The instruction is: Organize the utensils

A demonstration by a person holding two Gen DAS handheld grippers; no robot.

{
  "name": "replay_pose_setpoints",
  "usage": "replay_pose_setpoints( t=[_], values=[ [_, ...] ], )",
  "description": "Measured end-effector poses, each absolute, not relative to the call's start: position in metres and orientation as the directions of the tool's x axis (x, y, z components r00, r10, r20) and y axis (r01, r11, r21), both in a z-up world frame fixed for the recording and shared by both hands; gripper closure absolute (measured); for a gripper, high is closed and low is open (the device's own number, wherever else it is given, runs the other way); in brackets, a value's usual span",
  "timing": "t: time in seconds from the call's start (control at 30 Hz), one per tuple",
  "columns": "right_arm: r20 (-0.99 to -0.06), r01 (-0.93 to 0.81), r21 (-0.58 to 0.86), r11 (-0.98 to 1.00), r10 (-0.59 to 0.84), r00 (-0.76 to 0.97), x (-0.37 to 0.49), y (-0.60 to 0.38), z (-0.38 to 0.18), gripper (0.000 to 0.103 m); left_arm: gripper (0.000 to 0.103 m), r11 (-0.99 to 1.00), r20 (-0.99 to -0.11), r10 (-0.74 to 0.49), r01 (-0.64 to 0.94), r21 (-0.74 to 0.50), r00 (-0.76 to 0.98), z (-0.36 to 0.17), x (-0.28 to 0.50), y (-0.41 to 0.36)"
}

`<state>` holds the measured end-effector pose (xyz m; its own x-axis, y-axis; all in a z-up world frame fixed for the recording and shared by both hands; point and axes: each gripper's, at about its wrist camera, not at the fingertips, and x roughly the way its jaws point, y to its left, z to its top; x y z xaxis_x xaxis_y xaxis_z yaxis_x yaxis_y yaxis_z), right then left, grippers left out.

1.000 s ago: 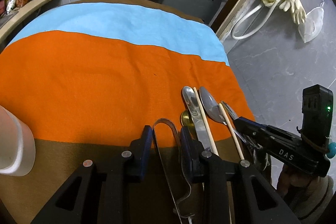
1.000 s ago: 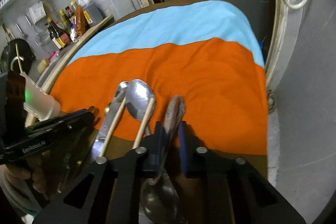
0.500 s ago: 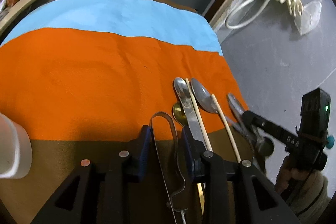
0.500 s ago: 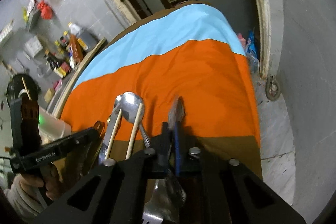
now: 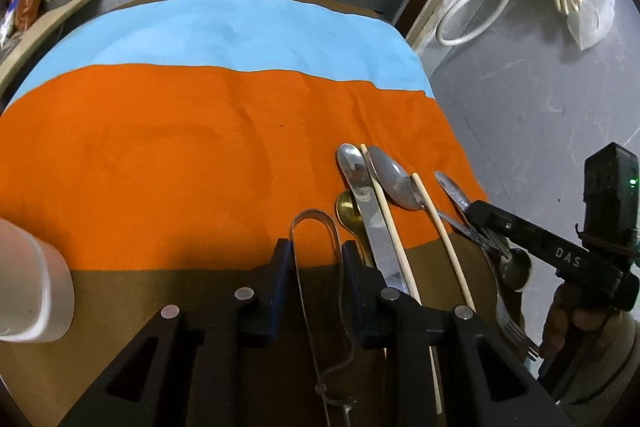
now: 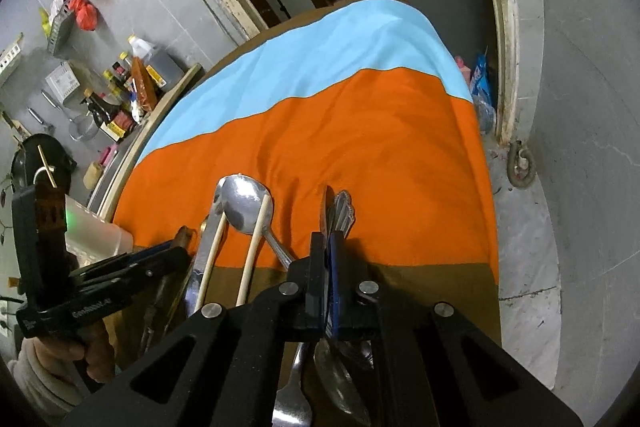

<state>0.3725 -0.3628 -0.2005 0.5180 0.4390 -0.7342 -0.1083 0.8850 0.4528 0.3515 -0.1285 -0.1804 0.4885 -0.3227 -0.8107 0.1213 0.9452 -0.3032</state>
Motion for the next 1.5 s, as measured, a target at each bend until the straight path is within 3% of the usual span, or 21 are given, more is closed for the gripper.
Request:
replay_pose_setpoints(
  t=[0.2,0.37,0.53,1.07,1.5],
  values=[
    [-0.759,-0.125,0.467,0.876,0.469,0.452,0.383,-0.365,-0.205,0.091,0.079,0.945,-0.824,-0.326,0.142,-0.294,0.464,-0.180,0.354,-0.130],
    [-0.767,-0.146,0.454,0.879,0.469,0.437,0.381,-0.362,-0.204,0.092,0.079,0.941,-0.829,-0.338,0.145,-0.306,0.445,-0.180,0.359,-0.128],
    [-0.736,-0.122,0.500,0.857,0.495,0.463,0.374,-0.369,-0.201,0.102,0.080,0.941,-0.821,-0.337,0.137,-0.309,0.460,-0.181,0.356,-0.129],
    [-0.806,-0.295,0.345,0.891,0.442,0.393,0.371,-0.336,-0.182,0.102,0.080,0.932,-0.813,-0.355,0.106,-0.346,0.461,-0.181,0.349,-0.123],
    [-0.826,-0.356,0.343,0.869,0.460,0.326,0.398,-0.327,-0.182,0.098,0.080,0.927,-0.810,-0.365,0.101,-0.361,0.459,-0.181,0.349,-0.119]
  ],
)
